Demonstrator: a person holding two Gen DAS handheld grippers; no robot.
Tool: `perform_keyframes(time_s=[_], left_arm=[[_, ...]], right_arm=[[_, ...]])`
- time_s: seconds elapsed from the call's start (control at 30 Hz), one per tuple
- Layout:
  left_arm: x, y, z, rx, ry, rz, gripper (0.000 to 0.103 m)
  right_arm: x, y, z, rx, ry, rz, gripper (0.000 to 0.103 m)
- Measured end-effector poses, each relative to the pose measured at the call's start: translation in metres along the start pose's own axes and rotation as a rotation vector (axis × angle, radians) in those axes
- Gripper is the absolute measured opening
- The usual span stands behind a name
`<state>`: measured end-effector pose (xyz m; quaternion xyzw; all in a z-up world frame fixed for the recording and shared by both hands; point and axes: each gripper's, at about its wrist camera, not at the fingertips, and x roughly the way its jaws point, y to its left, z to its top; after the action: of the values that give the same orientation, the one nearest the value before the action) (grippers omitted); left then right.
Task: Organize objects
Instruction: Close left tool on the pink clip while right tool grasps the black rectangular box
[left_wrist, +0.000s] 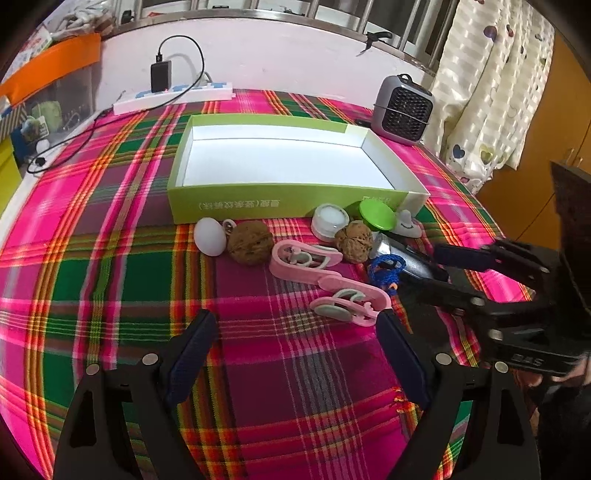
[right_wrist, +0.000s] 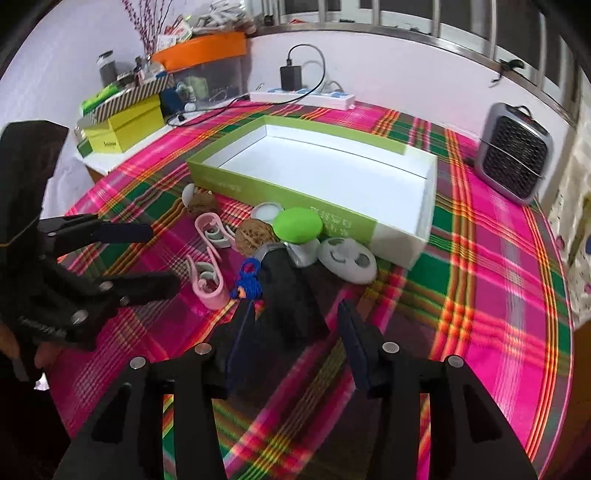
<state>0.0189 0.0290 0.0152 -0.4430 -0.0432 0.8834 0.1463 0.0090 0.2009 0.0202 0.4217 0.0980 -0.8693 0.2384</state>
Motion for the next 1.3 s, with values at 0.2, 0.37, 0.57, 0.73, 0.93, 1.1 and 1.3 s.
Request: perform_keyframes(time_s=[0.2,0.37,0.57,0.73,0.93,1.1,1.3], left_arm=[[0.002,-0.002,0.002,0.016,0.002,0.003,0.088],[0.008,-0.011,0.001,0.027,0.007,0.006,0.083],[0.012,-0.027,0.001,0.052,0.009,0.012,0.072],[0.017,-0.040,0.003,0.104,0.009,0.024,0.065],[0.020,-0.041,0.006,0.128,0.010,0.055,0.051],[0.008,-0.022,-0.001,0.115,0.020,0.084,0.051],[-0.005,0.002,-0.007,0.050,0.030,0.117,0.051]], right_arm=[[0.017,-0.002,0.003,0.001,0.028,0.008,0.028],[0.010,-0.001,-0.007,0.032,0.017,-0.005,0.027],[-0.004,-0.003,-0.019,0.078,-0.006,-0.014,0.027],[-0.007,-0.006,-0.028,0.097,-0.004,-0.002,0.027],[-0.010,-0.007,-0.031,0.108,-0.008,-0.007,0.027],[-0.009,-0.005,-0.031,0.098,-0.013,-0.014,0.027],[-0.008,-0.005,-0.031,0.095,-0.016,-0.013,0.027]])
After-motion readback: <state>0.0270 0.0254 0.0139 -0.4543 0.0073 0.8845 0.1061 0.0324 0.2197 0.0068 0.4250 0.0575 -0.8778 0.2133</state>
